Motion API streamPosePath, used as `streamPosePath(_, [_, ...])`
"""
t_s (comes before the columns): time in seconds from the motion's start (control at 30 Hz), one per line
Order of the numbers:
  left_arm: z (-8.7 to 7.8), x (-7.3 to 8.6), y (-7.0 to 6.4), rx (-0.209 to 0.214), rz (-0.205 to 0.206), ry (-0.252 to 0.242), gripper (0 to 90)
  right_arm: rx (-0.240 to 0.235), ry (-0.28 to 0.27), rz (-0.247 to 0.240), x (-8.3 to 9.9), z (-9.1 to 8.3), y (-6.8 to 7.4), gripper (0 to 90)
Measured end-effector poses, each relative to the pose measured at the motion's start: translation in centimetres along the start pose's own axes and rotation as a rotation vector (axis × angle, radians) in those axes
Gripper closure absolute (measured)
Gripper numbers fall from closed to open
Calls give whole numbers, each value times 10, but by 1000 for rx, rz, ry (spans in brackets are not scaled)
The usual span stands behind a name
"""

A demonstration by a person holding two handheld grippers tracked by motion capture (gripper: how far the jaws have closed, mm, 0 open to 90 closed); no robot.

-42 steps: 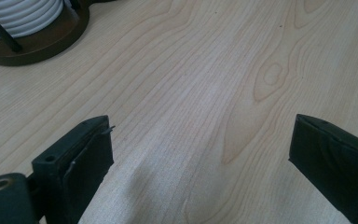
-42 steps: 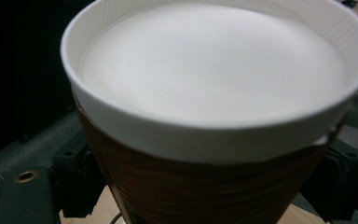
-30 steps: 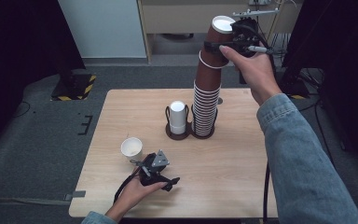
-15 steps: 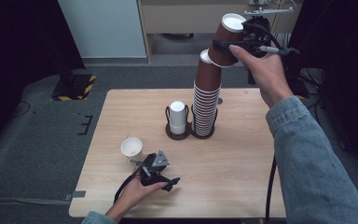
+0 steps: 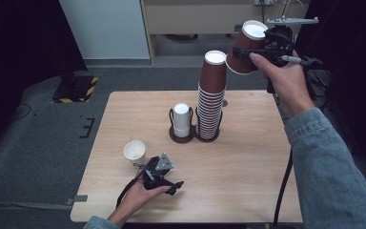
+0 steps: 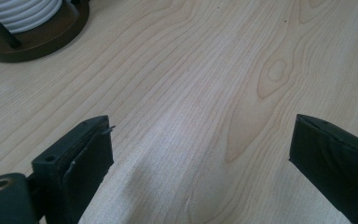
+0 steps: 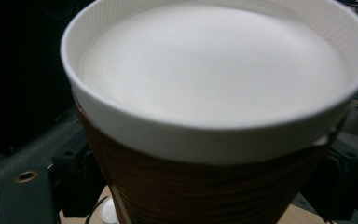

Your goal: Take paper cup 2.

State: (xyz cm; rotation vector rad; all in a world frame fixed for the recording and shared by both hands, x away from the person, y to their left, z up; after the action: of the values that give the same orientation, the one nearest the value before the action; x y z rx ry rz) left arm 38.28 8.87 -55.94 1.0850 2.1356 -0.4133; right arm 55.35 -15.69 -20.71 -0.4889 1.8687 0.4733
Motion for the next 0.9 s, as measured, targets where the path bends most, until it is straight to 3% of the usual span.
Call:
streamPosePath(0.47, [0, 0, 1, -3, -6, -1, 49, 13, 20, 41, 35, -5, -23, 150])
streamPosePath(0.9, [1, 1, 1, -3, -9, 4, 49, 22, 41, 59, 58, -1, -33, 150])
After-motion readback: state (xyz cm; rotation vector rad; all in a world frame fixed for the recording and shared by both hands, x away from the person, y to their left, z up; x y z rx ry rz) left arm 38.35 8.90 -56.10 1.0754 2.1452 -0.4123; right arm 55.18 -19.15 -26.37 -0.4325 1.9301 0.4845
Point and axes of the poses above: each handheld gripper's, and its own axes: z roughly forward along the jaws, x roughly out of its underside, y roughly to its left, the point moved 8 cm from there along z, roughly forward along the jaws, and after that the axes turned 3 degrees about -x, right-handed, at the moved point
